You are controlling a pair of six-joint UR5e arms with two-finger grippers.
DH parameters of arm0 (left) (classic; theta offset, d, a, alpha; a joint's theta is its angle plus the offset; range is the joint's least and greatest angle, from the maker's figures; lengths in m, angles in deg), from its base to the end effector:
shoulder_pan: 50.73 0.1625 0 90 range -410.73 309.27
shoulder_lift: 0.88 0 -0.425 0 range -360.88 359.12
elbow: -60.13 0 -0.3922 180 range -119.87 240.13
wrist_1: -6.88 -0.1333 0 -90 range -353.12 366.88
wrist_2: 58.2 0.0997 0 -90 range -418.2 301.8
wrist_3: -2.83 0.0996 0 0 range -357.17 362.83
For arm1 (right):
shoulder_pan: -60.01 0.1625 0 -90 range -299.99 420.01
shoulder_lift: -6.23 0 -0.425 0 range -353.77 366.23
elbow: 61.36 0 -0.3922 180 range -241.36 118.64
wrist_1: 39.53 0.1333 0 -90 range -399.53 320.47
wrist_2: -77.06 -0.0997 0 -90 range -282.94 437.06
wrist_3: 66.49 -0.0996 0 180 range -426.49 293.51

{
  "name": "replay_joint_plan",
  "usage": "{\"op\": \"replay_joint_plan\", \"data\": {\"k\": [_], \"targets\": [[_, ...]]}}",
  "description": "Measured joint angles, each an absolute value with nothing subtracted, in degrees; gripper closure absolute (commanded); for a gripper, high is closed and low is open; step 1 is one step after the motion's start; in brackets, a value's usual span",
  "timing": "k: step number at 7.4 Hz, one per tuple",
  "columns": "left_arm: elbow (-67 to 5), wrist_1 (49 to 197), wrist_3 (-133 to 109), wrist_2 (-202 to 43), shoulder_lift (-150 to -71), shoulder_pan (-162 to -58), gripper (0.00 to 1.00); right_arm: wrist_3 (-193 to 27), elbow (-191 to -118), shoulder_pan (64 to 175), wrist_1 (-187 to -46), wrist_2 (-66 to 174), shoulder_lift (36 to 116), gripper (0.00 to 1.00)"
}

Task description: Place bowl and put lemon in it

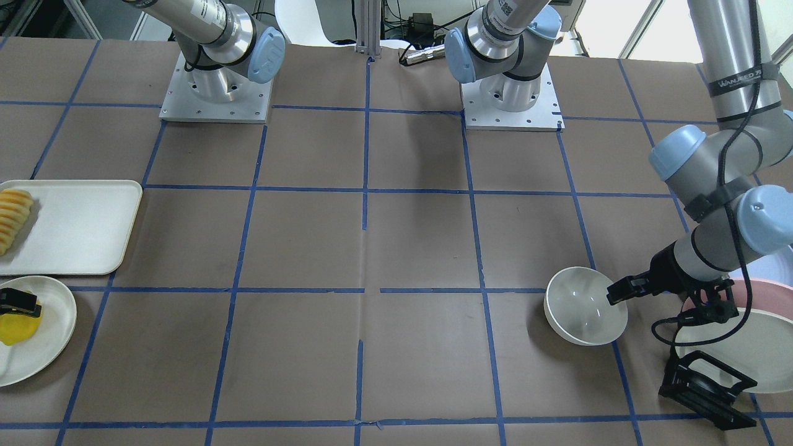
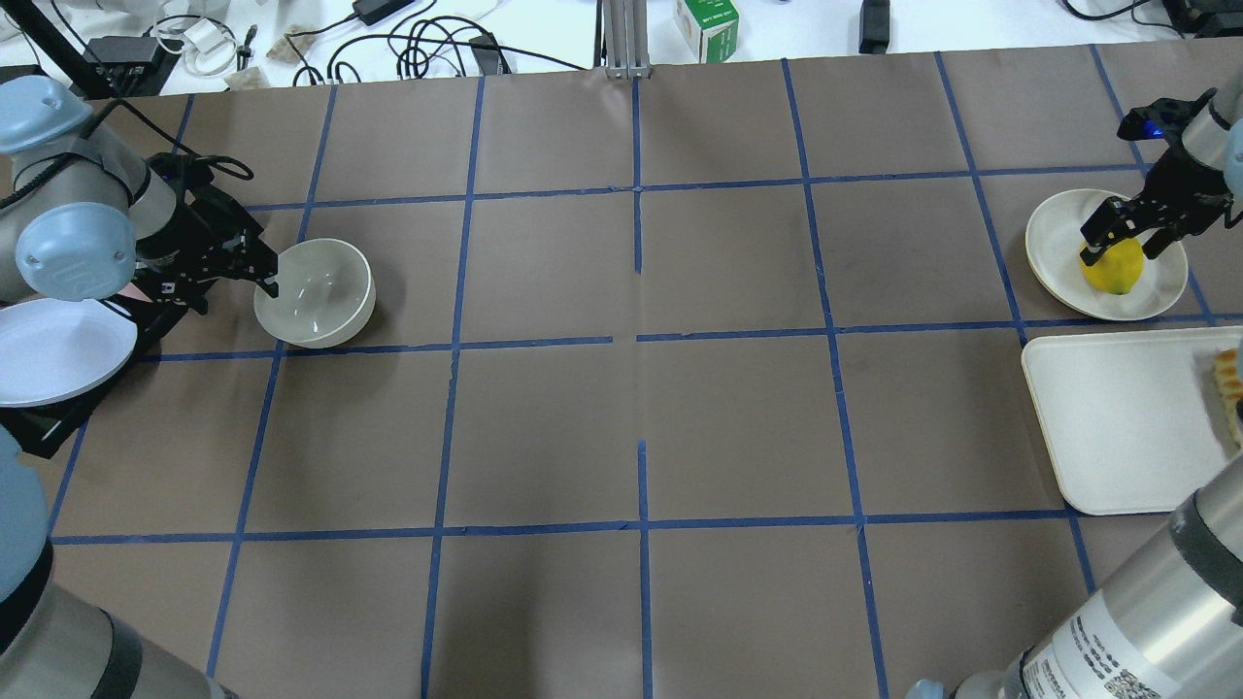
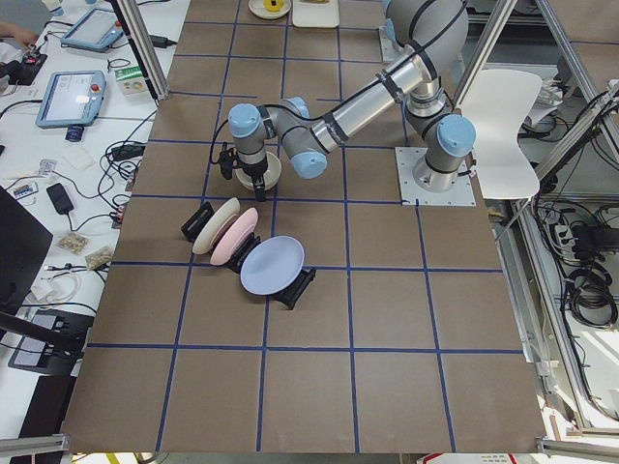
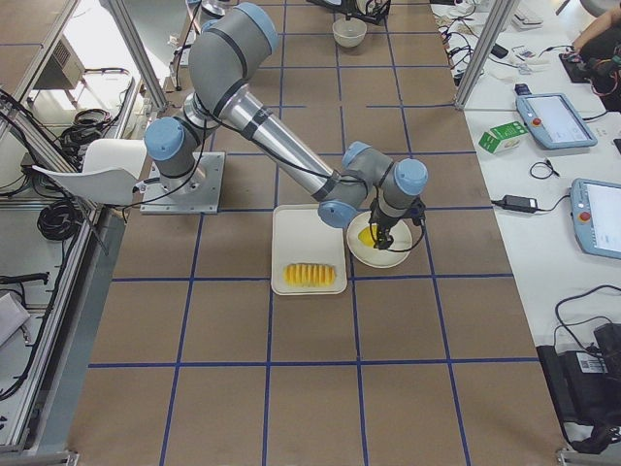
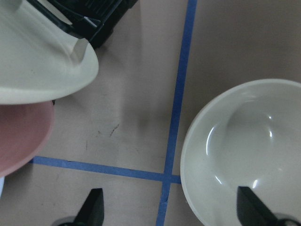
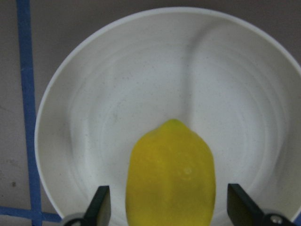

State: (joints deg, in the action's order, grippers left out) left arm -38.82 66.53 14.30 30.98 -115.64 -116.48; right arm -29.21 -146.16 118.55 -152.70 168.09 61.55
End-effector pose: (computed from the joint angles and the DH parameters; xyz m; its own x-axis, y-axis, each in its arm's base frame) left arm 0.1227 -0.6005 0.2255 -0.9747 -0.2222 0.0257 -0.2206 0.9738 0.0546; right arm -0.2382 -0.6413 0.2090 -0.9936 -0.0997 -0.0524 -0.1045 0.9897 0.0983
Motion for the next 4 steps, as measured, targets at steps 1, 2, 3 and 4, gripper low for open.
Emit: {"op": "replay_joint_plan", "data": {"k": [1, 2, 3, 4], "targets": [[-38.79, 66.44, 13.52, 30.06, -116.73, -116.60, 0.87, -29.25, -146.17, 118.59, -152.68, 168.19, 61.44, 0.90], [-38.74, 66.44, 13.24, 28.75, -117.33, -116.72, 1.00, -29.27, -146.08, 118.64, -152.52, 168.38, 61.56, 0.91], [-38.58, 66.68, 13.22, 27.95, -117.60, -117.01, 1.00, -29.19, -145.79, 118.73, -152.19, 168.43, 62.19, 0.91], [-38.34, 67.10, 13.25, 27.83, -117.59, -117.58, 1.00, -29.08, -145.50, 118.91, -151.51, 168.29, 63.78, 0.91]]}}
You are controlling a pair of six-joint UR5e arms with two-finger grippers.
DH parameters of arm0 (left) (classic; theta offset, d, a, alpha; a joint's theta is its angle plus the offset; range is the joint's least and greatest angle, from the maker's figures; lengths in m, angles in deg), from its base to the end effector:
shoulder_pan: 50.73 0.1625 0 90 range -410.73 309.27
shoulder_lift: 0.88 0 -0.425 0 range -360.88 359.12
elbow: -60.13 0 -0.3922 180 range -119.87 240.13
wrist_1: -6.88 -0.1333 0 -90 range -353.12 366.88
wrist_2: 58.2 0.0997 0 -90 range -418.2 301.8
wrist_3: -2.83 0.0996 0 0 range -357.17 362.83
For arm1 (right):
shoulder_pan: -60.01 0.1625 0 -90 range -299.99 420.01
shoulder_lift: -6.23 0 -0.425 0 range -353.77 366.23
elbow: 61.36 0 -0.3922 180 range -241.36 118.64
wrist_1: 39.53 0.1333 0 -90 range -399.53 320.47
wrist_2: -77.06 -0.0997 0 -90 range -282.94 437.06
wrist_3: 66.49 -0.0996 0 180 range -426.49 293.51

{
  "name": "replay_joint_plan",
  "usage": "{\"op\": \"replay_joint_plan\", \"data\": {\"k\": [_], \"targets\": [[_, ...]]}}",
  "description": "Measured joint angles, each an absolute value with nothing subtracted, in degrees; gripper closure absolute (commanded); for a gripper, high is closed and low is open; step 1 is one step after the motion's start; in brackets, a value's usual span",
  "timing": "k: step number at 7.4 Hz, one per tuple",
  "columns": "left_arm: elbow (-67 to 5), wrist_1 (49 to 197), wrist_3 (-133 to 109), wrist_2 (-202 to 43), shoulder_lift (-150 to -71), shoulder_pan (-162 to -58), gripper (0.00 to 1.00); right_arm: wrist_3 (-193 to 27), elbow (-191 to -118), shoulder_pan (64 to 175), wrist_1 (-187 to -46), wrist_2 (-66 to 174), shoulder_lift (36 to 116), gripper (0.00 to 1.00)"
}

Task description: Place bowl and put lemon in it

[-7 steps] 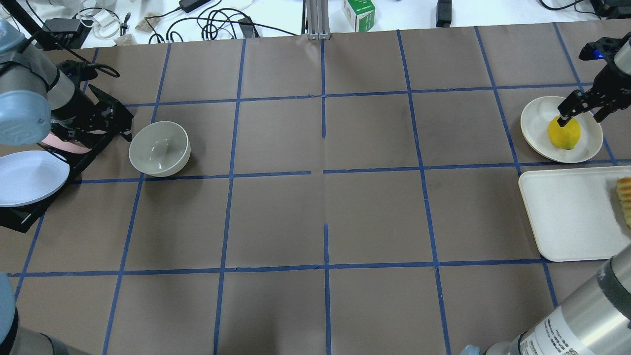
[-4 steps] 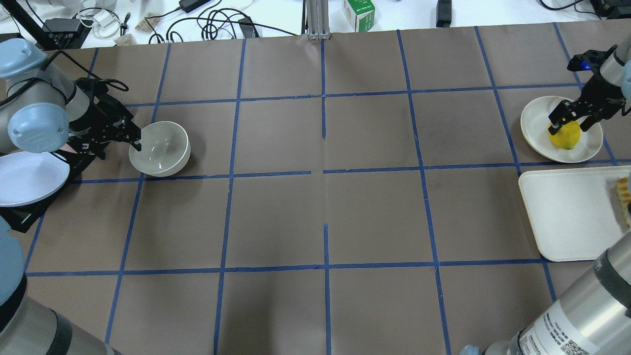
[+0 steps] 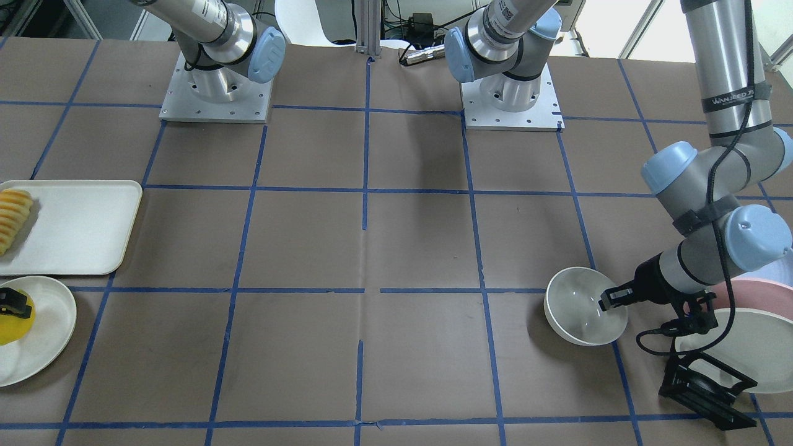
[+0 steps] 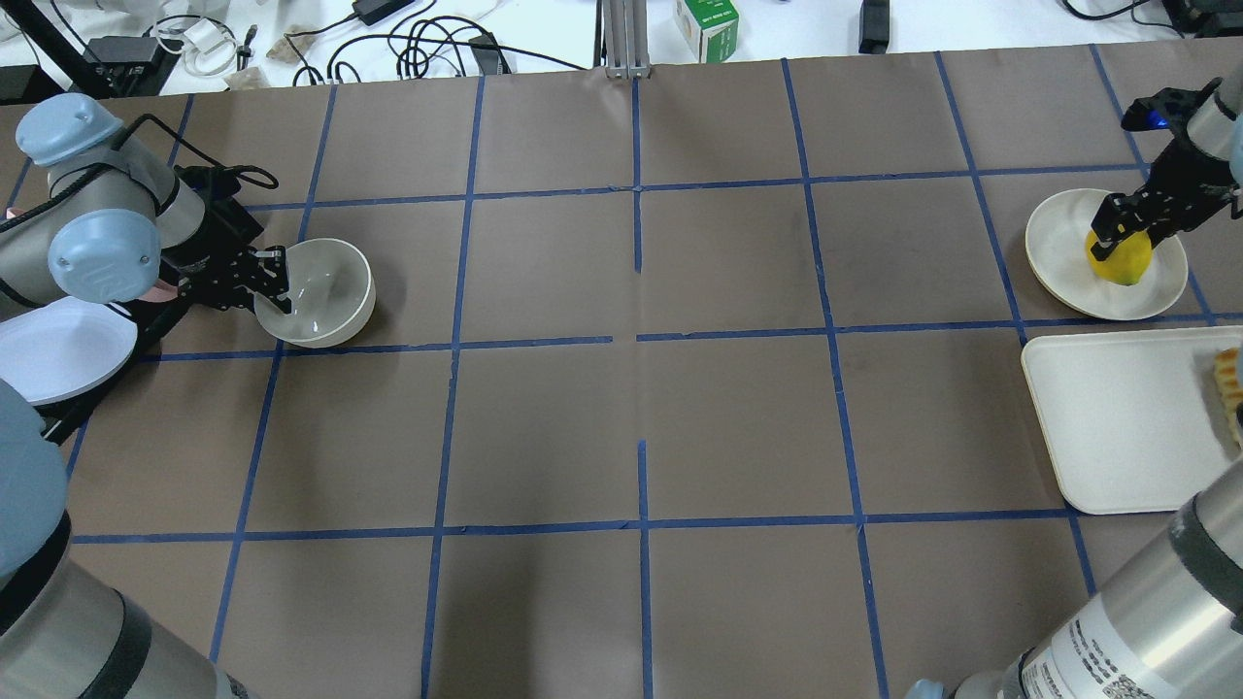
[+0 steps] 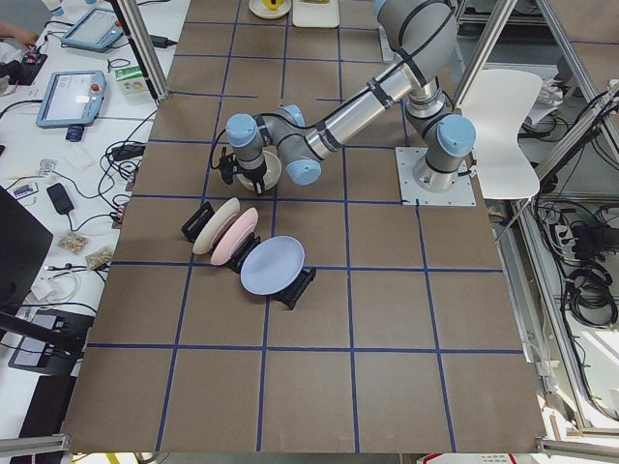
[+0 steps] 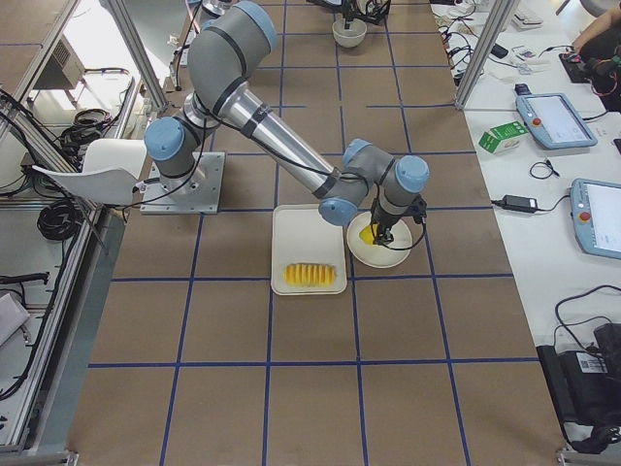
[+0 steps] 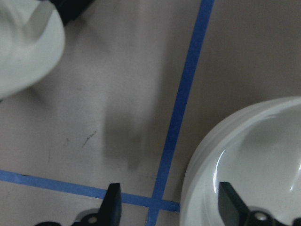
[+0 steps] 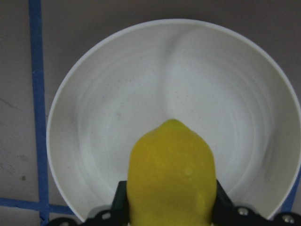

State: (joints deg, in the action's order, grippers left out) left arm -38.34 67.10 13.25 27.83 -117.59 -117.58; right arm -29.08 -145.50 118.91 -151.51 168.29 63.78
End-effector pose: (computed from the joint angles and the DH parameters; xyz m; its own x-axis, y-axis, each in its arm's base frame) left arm 0.1076 -0.6082 0.2079 -0.9704 -0.2261 0.0848 -0.2195 0.9723 0.0801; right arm -0.2338 -0.6416 0.2383 -0.9935 -0.1095 -0.0318 -0.1117 0.9908 0.0768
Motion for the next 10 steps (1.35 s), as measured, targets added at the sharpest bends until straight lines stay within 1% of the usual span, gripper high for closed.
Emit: {"op": "replay_joint_plan", "data": {"k": [2, 3, 5, 6, 8, 10], "targets": [[-37.82, 67.89, 13.57, 29.56, -116.58, -119.39, 1.00, -29.07, -145.27, 119.26, -146.60, 168.16, 70.01, 0.91], [-37.21, 68.94, 13.53, 30.06, -115.54, -120.93, 1.00, -29.15, -145.24, 119.30, -142.56, 168.20, 74.67, 0.91], [-34.89, 72.80, 11.37, 28.56, -113.04, -126.67, 1.00, -29.41, -145.39, 119.33, -134.00, 168.33, 84.05, 0.91], [-34.17, 73.55, 7.18, 25.98, -112.48, -130.93, 1.00, -29.64, -145.63, 119.57, -130.76, 168.32, 87.35, 0.91], [-34.00, 73.30, -2.31, 21.49, -112.90, -139.58, 1.00, -32.35, -145.45, 123.17, -127.69, 168.17, 89.97, 0.91], [-34.58, 71.05, -5.28, 18.73, -114.47, -145.21, 1.00, -38.05, -145.28, 129.58, -126.56, 167.05, 91.71, 0.91]]}}
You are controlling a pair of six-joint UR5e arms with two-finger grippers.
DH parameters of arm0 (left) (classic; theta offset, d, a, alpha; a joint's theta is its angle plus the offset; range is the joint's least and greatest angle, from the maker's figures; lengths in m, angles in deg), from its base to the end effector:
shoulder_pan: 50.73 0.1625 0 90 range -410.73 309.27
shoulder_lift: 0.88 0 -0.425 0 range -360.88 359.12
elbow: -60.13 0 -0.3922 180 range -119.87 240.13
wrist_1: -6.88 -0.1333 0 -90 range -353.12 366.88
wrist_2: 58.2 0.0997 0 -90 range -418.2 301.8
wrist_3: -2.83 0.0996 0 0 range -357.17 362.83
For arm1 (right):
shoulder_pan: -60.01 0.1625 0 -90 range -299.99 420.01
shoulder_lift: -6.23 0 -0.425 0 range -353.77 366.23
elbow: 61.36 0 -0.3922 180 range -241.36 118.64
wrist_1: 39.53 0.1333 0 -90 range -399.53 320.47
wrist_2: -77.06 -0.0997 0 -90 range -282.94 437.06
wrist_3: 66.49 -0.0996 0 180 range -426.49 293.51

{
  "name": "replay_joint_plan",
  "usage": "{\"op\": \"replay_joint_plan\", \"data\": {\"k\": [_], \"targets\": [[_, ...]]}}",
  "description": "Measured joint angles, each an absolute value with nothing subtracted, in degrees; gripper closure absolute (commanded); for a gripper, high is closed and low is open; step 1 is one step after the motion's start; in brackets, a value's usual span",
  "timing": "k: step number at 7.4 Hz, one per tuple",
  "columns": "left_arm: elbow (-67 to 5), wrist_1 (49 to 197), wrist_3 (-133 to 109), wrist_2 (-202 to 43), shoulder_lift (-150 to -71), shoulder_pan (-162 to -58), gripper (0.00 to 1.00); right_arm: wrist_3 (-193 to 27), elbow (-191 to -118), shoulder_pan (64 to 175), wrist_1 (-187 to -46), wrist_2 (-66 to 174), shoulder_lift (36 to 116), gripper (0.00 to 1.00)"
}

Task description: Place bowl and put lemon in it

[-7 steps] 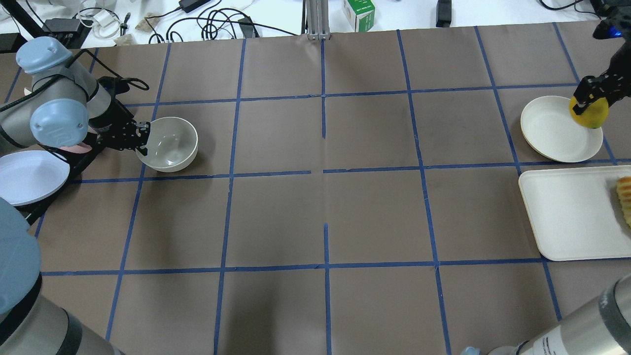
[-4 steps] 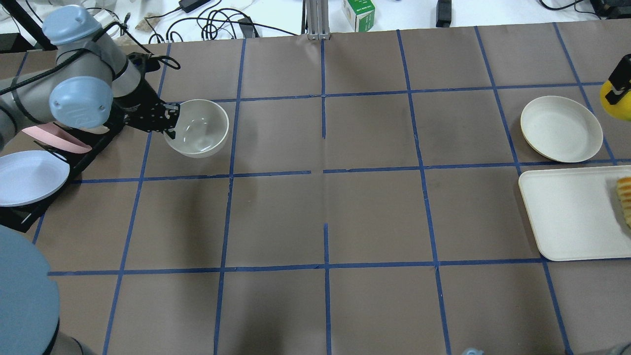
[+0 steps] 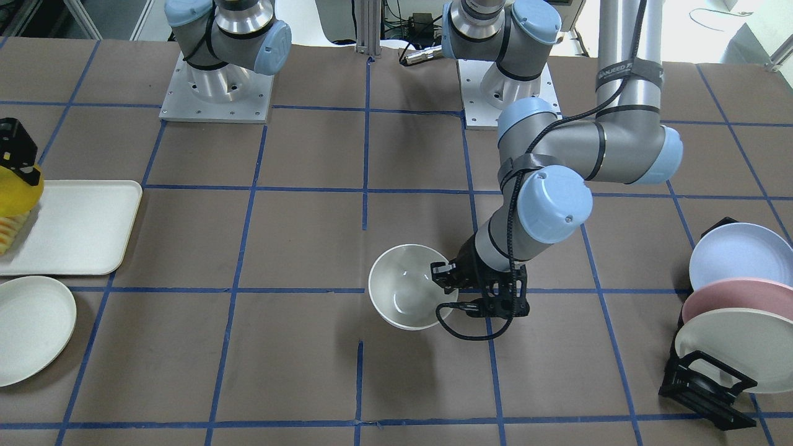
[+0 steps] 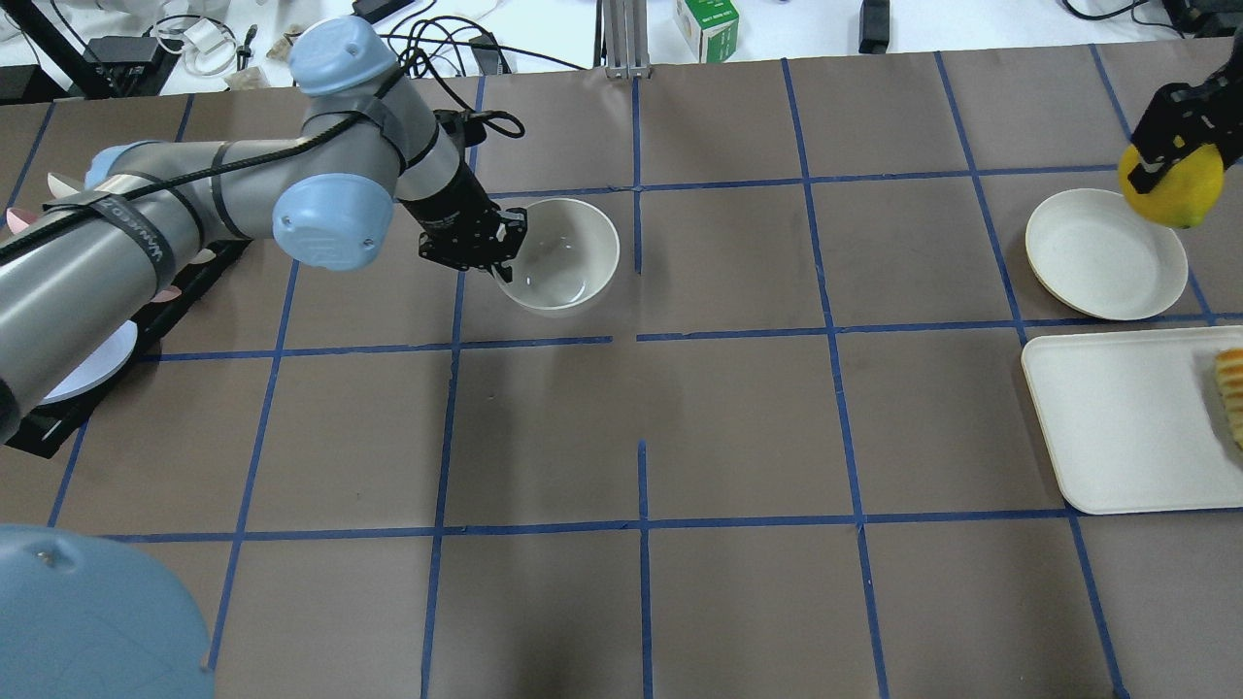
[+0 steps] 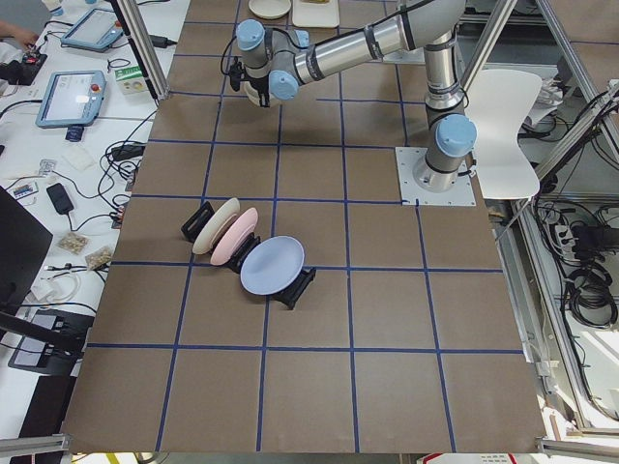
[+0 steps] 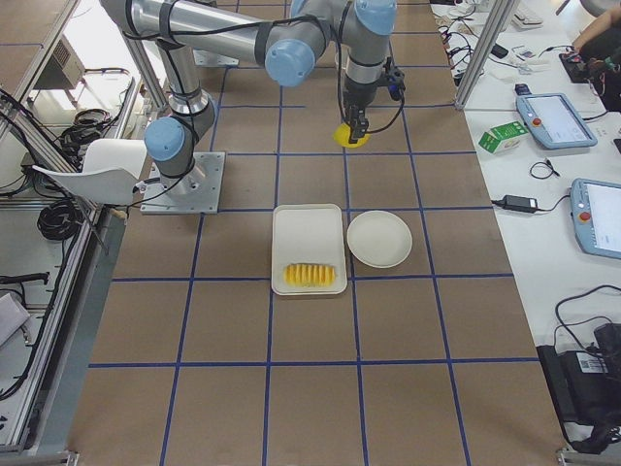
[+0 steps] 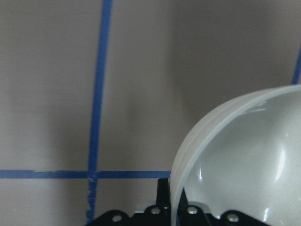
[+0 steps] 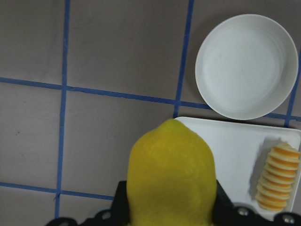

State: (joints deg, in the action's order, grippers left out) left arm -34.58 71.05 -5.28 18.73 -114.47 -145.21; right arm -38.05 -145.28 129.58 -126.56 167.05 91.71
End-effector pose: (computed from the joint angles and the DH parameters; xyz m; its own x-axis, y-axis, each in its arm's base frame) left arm -0.2031 -0.5968 0.2648 -0.9732 -0.0748 0.2176 -0.0598 0.9954 0.0745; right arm -0.0575 -0.5364 0.4948 -0.9902 -0.1392 -0.0119 -0.1394 0.9900 0.0216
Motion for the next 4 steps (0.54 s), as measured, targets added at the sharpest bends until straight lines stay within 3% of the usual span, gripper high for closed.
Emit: {"op": "replay_joint_plan", "data": {"k": [4], "targets": [[-35.97, 69.24, -7.58, 16.52, -116.79, -150.23, 1.00, -57.84, -145.65, 145.82, -128.03, 164.06, 91.55, 0.91]]}}
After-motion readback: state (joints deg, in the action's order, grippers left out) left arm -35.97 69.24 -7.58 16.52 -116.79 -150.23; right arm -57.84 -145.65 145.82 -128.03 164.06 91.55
